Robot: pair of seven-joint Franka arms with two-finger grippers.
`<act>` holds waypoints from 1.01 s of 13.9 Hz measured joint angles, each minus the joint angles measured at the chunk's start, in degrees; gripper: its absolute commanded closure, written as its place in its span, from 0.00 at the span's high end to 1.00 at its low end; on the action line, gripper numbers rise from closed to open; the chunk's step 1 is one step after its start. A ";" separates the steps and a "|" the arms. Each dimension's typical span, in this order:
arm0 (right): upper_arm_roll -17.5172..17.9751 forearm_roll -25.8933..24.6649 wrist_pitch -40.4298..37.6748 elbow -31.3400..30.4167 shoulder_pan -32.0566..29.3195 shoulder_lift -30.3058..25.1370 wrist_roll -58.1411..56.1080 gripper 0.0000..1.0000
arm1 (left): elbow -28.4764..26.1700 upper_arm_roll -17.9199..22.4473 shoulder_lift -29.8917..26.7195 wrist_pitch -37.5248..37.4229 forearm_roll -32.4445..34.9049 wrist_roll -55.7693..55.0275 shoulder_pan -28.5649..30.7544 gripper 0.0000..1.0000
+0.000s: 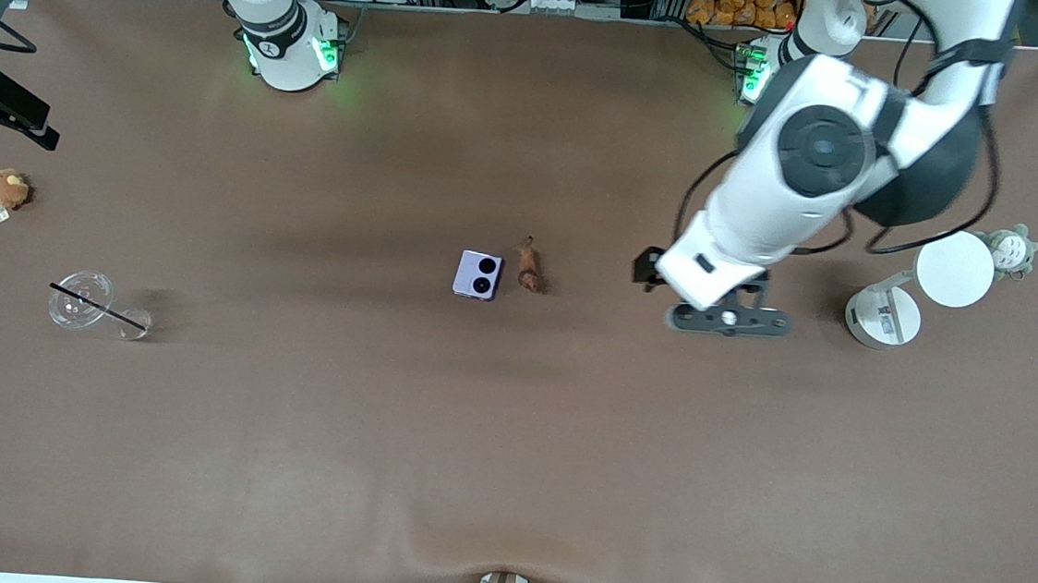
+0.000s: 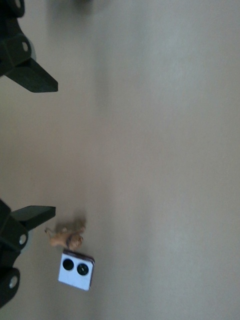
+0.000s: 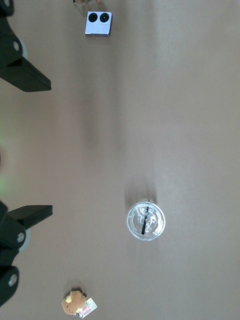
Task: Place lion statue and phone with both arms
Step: 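Move the left gripper over the brown lion figurine beside the phone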
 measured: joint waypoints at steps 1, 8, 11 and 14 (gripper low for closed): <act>0.00 0.00 0.02 0.00 0.00 0.00 0.00 1.00 | 0.01 -0.05 1.10 1.69 0.00 -2.36 -1.66 1.00; -0.05 0.00 0.14 0.00 -0.06 0.00 0.00 1.00 | 0.09 0.00 10.92 14.04 0.00 -9.79 -10.09 1.00; -0.05 0.00 0.15 0.00 -0.06 0.00 0.00 1.00 | 0.15 -0.10 13.86 17.56 0.00 -9.96 -10.99 1.00; -0.05 0.00 0.16 0.00 -0.06 0.00 0.00 1.00 | 0.15 -0.08 17.14 20.23 0.00 -13.58 -14.06 1.00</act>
